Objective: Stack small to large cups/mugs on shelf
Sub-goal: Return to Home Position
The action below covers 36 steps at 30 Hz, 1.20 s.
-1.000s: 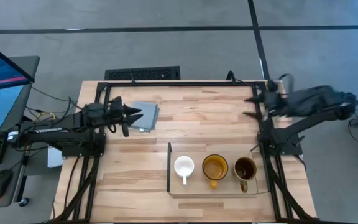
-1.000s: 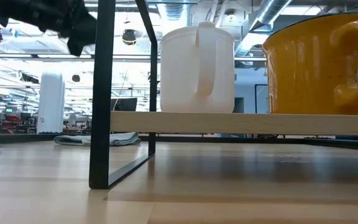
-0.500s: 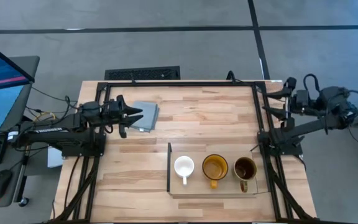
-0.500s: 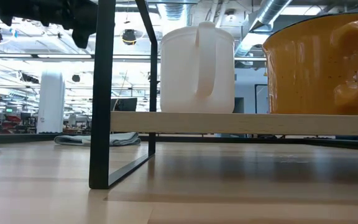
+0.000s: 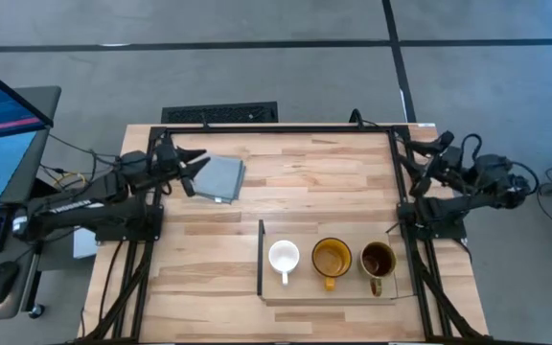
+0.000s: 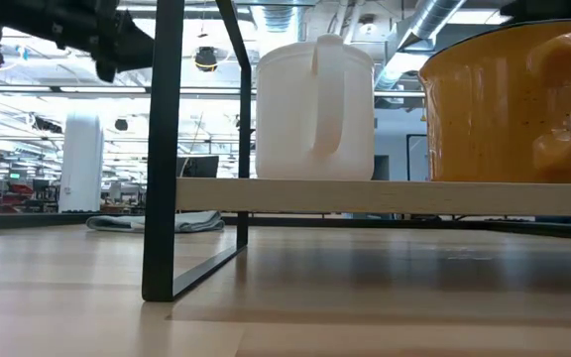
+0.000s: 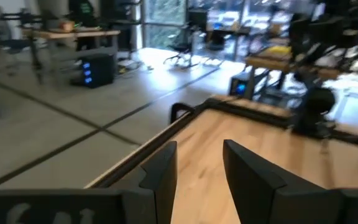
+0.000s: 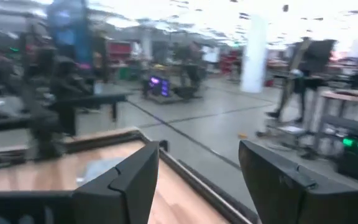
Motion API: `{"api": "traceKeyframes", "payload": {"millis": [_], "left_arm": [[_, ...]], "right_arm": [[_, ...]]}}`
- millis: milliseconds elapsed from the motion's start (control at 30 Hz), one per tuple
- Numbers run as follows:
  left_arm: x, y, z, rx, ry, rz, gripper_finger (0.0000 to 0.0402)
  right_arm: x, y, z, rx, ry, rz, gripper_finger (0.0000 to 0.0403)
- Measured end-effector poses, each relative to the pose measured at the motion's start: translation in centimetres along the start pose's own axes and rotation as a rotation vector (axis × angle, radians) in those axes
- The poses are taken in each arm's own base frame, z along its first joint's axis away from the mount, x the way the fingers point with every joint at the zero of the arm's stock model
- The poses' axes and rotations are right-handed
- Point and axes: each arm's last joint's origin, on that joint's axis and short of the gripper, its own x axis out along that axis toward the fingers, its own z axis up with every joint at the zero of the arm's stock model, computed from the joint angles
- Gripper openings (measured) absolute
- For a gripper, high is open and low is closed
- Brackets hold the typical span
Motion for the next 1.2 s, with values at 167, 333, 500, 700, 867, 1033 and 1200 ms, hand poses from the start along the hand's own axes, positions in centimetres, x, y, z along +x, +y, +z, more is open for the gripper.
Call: {"api": "traceKeyframes", "payload": {"millis": [167, 333, 500, 700, 867, 1033, 1200], "left_arm": [[-1.0, 1.4, -0.1, 0.016, 0.014, 0.088, 0.0121], [-1.9, 2.0, -0.5, 0.005, 0.03, 0.128, 0.0121], [-2.6, 2.2, -2.6, -0.044, -0.051, 0.123, 0.0121], [-3.3, 2.4, -4.7, -0.081, -0.141, 0.117, 0.0121], [-3.8, 2.5, -5.4, -0.099, -0.183, 0.113, 0.0121], [-3.9, 2.5, -5.5, -0.1, -0.191, 0.116, 0.0121], [-3.9, 2.5, -5.5, -0.105, -0.191, 0.118, 0.0121]], "right_arm": [[-0.2, -0.4, 0.2, 0.023, -0.029, -0.055, 0.0246], [-0.3, -0.6, 0.1, -0.03, -0.006, -0.124, 0.0246], [-0.2, -0.5, -0.5, -0.002, 0.036, -0.126, 0.0246], [0.5, 0.3, -1.4, 0.04, 0.029, -0.126, 0.0246], [1.3, 1.2, -3.1, 0.058, 0.051, -0.132, 0.0246], [2.2, 2.0, -4.6, 0.087, 0.045, -0.172, 0.0246], [3.0, 2.5, -6.6, 0.114, 0.067, -0.236, 0.0246]]}}
